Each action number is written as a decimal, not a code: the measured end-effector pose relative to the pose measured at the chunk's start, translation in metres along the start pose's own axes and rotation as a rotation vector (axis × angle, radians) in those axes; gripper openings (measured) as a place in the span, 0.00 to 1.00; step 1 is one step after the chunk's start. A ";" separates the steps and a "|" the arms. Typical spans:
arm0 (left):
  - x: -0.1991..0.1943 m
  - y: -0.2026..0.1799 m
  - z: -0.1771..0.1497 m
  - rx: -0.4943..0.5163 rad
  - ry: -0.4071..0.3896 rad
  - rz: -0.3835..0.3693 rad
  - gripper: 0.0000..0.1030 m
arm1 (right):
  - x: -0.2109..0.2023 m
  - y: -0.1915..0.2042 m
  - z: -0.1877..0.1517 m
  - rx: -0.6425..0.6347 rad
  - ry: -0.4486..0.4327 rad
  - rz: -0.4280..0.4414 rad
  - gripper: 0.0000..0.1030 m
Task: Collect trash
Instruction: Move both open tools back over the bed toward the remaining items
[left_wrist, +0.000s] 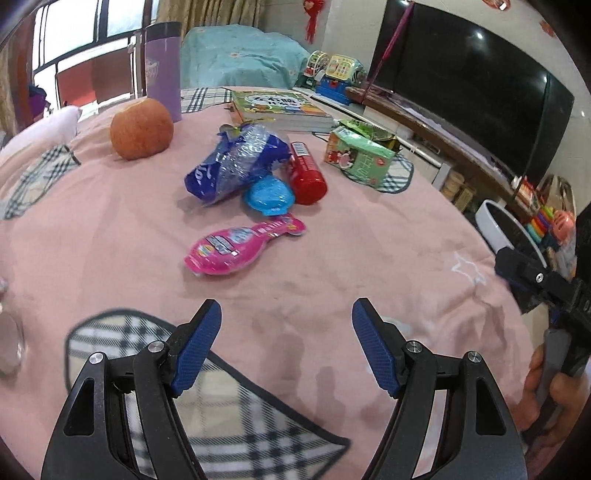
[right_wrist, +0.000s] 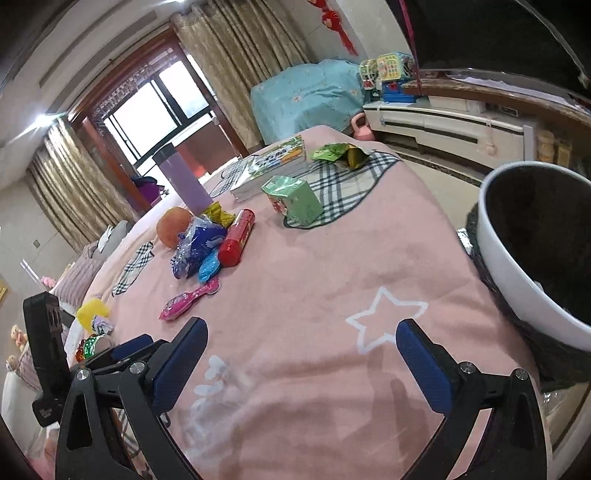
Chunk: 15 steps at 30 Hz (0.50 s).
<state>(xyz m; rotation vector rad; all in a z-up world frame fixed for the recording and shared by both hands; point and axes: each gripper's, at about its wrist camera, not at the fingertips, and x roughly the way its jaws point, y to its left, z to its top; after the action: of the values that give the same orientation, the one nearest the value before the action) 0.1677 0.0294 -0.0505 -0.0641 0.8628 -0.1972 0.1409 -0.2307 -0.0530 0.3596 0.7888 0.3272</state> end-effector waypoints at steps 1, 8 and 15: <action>0.001 0.001 0.001 0.011 0.001 0.004 0.73 | 0.001 0.002 0.002 -0.011 0.001 0.005 1.00; 0.016 0.013 0.019 0.132 0.033 0.053 0.73 | 0.019 0.017 0.020 -0.112 0.011 0.010 1.00; 0.038 0.026 0.032 0.216 0.100 0.089 0.73 | 0.055 0.022 0.041 -0.174 0.048 0.010 0.99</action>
<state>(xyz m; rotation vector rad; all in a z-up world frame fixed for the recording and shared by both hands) 0.2201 0.0470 -0.0622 0.1868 0.9376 -0.2105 0.2038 -0.1966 -0.0512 0.1927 0.7992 0.4120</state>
